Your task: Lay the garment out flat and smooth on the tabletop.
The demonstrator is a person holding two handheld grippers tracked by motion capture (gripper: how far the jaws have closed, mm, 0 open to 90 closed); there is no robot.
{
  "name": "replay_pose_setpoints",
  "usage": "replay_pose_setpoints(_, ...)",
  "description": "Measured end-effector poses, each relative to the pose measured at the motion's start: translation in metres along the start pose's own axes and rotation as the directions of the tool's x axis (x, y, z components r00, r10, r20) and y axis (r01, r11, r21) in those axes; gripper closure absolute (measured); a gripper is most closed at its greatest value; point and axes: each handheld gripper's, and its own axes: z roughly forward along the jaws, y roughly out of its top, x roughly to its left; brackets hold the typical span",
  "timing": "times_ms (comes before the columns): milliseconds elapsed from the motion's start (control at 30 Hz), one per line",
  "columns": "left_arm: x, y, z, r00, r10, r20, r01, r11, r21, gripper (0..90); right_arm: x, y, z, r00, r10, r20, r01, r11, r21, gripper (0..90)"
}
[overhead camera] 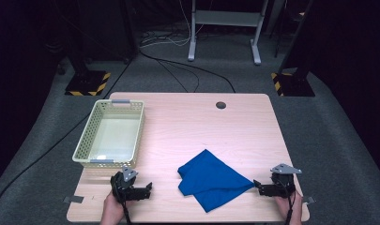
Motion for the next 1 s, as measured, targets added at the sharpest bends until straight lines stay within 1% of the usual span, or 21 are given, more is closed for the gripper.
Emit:
replay_pose_setpoints(33, -0.001, 0.002, 0.000, 1.0000, 0.004, 0.000, -0.004, 0.9998, 0.020, 0.1, 0.000, 0.000, 0.000, 1.0000, 0.001, 0.005, -0.001, 1.000, -0.002, 1.7)
replay_pose_setpoints(67, -0.002, 0.004, -0.001, 1.0000, 0.002, 0.002, -0.002, 0.9998, 0.019, 1.4, 0.000, 0.000, -0.001, 1.0000, 0.004, 0.006, -0.004, 1.000, -0.007, 1.6)
replay_pose_setpoints(100, -0.004, 0.006, -0.003, 0.9999, 0.010, 0.013, -0.010, 0.9999, -0.006, 3.7, -0.001, 0.000, -0.001, 1.0000, 0.007, 0.003, -0.007, 1.000, -0.014, 1.4)
replay_pose_setpoints(167, -0.009, 0.010, -0.006, 0.9993, 0.036, 0.013, -0.035, 0.9985, -0.041, 5.5, -0.001, -0.001, -0.004, 0.9995, 0.031, -0.001, -0.031, 0.999, -0.036, 0.8)
replay_pose_setpoints(200, -0.011, 0.013, -0.006, 0.9985, 0.047, 0.028, -0.046, 0.9976, -0.052, 5.6, -0.001, 0.000, -0.006, 0.9984, 0.052, -0.022, -0.053, 0.997, -0.047, 0.1)
replay_pose_setpoints(233, -0.015, 0.017, -0.006, 0.9968, 0.062, 0.050, -0.058, 0.9963, -0.063, 5.5, 0.001, 0.002, -0.009, 0.9979, 0.059, -0.027, -0.060, 0.997, -0.058, 0.2)
replay_pose_setpoints(300, -0.022, 0.026, -0.003, 0.9928, 0.097, 0.071, -0.091, 0.9925, -0.082, 5.2, 0.012, 0.009, -0.018, 0.9988, 0.044, -0.021, -0.046, 0.994, -0.100, 0.9)
replay_pose_setpoints(367, -0.031, 0.036, 0.004, 0.9870, 0.139, 0.080, -0.131, 0.9868, -0.095, 5.1, 0.027, 0.021, -0.023, 0.9988, 0.019, -0.046, -0.024, 0.992, -0.126, 1.1)
replay_pose_setpoints(400, -0.036, 0.042, 0.009, 0.9821, 0.164, 0.093, -0.154, 0.9829, -0.100, 5.0, 0.036, 0.027, -0.023, 0.9985, -0.004, -0.055, -0.003, 0.992, -0.125, 1.1)
replay_pose_setpoints(433, -0.039, 0.047, 0.014, 0.9773, 0.186, 0.101, -0.176, 0.9794, -0.099, 5.0, 0.048, 0.035, -0.020, 0.9970, -0.041, -0.065, 0.033, 0.992, -0.118, 1.1)
replay_pose_setpoints(500, -0.046, 0.056, 0.025, 0.9720, 0.213, 0.098, -0.204, 0.9743, -0.094, 5.0, 0.068, 0.048, -0.010, 0.9918, -0.088, -0.093, 0.079, 0.992, -0.096, 1.2)
replay_pose_setpoints(533, -0.049, 0.060, 0.030, 0.9689, 0.226, 0.100, -0.217, 0.9715, -0.095, 5.0, 0.074, 0.051, -0.005, 0.9894, -0.102, -0.104, 0.093, 0.992, -0.089, 1.2)
replay_pose_setpoints(600, -0.052, 0.065, 0.038, 0.9675, 0.236, 0.091, -0.227, 0.9694, -0.092, 5.0, 0.090, 0.058, 0.009, 0.9836, -0.129, -0.126, 0.122, 0.991, -0.058, 1.2)
replay_pose_setpoints(633, -0.053, 0.067, 0.042, 0.9658, 0.242, 0.093, -0.233, 0.9680, -0.092, 5.0, 0.094, 0.060, 0.013, 0.9820, -0.137, -0.131, 0.131, 0.990, -0.052, 1.2)
replay_pose_setpoints(700, -0.054, 0.071, 0.048, 0.9660, 0.240, 0.095, -0.231, 0.9679, -0.098, 5.3, 0.106, 0.063, 0.027, 0.9773, -0.160, -0.139, 0.158, 0.987, -0.019, 1.5)
replay_pose_setpoints(733, -0.055, 0.072, 0.051, 0.9651, 0.243, 0.097, -0.234, 0.9673, -0.098, 5.3, 0.111, 0.063, 0.033, 0.9754, -0.170, -0.141, 0.171, 0.985, -0.003, 1.7)
replay_pose_setpoints(767, -0.056, 0.072, 0.054, 0.9662, 0.238, 0.098, -0.229, 0.9686, -0.097, 5.3, 0.114, 0.063, 0.039, 0.9735, -0.179, -0.143, 0.182, 0.983, 0.009, 1.8)
replay_pose_setpoints(833, -0.057, 0.073, 0.058, 0.9643, 0.241, 0.110, -0.232, 0.9684, -0.092, 5.4, 0.119, 0.062, 0.047, 0.9709, -0.188, -0.149, 0.194, 0.981, 0.025, 1.9)
replay_pose_setpoints(867, -0.058, 0.074, 0.059, 0.9631, 0.244, 0.112, -0.235, 0.9675, -0.095, 5.3, 0.120, 0.062, 0.049, 0.9695, -0.190, -0.154, 0.197, 0.980, 0.027, 1.9)
replay_pose_setpoints(933, -0.061, 0.074, 0.061, 0.9604, 0.252, 0.119, -0.240, 0.9652, -0.103, 5.4, 0.121, 0.063, 0.049, 0.9699, -0.187, -0.156, 0.192, 0.981, 0.020, 2.1)
replay_pose_setpoints(1000, -0.062, 0.075, 0.063, 0.9597, 0.245, 0.137, -0.231, 0.9661, -0.116, 5.4, 0.123, 0.065, 0.047, 0.9694, -0.192, -0.154, 0.196, 0.981, 0.011, 2.4)
